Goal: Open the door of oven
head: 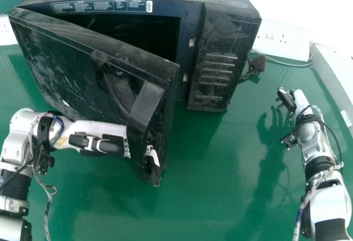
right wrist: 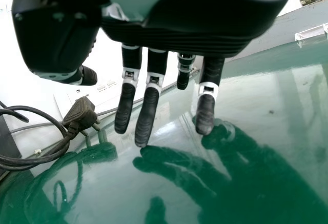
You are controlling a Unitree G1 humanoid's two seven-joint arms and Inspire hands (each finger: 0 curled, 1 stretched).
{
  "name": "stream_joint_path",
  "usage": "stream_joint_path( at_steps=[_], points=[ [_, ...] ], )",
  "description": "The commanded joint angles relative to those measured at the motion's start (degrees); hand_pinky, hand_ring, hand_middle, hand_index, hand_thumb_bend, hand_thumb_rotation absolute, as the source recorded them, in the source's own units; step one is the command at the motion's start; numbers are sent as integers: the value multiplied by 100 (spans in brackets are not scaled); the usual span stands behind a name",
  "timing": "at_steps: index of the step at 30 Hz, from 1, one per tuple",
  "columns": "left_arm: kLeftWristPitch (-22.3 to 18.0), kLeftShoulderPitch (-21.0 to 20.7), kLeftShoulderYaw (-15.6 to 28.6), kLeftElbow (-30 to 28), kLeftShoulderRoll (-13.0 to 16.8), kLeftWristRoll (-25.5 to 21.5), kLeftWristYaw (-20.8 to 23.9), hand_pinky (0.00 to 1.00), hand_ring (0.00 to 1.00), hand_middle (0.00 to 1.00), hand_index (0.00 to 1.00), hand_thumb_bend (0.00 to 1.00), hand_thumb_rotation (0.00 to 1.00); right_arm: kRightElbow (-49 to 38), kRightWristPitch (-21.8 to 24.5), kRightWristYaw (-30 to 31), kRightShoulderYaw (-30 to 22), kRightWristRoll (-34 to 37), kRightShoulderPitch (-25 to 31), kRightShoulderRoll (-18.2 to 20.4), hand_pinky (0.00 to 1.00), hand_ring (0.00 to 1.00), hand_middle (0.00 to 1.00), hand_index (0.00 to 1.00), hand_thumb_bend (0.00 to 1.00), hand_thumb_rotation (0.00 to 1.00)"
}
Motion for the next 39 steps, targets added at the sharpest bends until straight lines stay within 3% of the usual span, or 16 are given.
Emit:
stream_joint_path(
  at_steps=[1,3,7,11,18,19,21,25,28,31,34,39],
  points=[
    [-331,-200,371,-70,65,-345,-59,32,46,58,67,100,73,155,71,294,70,-38,212,260,46,47,53,49,51,15],
    [-184,-72,457,-255,98,-394,104,31,45,58,66,100,70,153,67,296,69,-35,216,259,46,48,53,49,51,15],
    [-206,29,678,-338,32,-581,127,29,42,53,65,100,76,154,56,319,49,-12,215,261,47,48,53,49,51,15],
    [143,-78,611,26,8,-1208,-74,31,43,53,73,93,60,157,55,323,37,0,215,266,45,47,53,49,51,15],
    [581,-130,641,-181,348,-1144,-74,30,44,56,73,98,74,160,57,348,48,-12,201,257,47,49,54,49,51,15],
    [773,-119,683,-255,371,-1125,-65,30,43,55,71,99,73,162,53,353,52,-16,200,255,46,48,54,49,51,15],
    [1132,-93,732,-342,414,-1238,-70,30,44,53,67,100,59,164,65,361,59,-26,189,259,47,48,54,49,51,15],
    [1219,-106,763,-449,423,-1371,-74,34,46,54,63,100,50,165,87,375,63,-30,173,265,47,49,54,49,51,15],
    [1677,97,1023,-988,502,-1464,209,33,43,50,57,100,50,166,89,358,68,-36,172,266,48,49,54,49,51,15],
    [1625,95,1164,-1080,423,-1502,117,31,41,49,55,100,57,166,108,348,71,-40,156,275,47,49,53,49,51,15],
    [1701,276,1364,-1243,337,-1583,324,29,37,42,61,100,46,163,99,354,59,-27,146,287,47,49,53,49,51,15],
    [1733,362,1471,-1414,405,-1558,292,32,43,50,67,100,42,162,86,338,28,1,138,302,48,48,53,49,51,15]
  ],
)
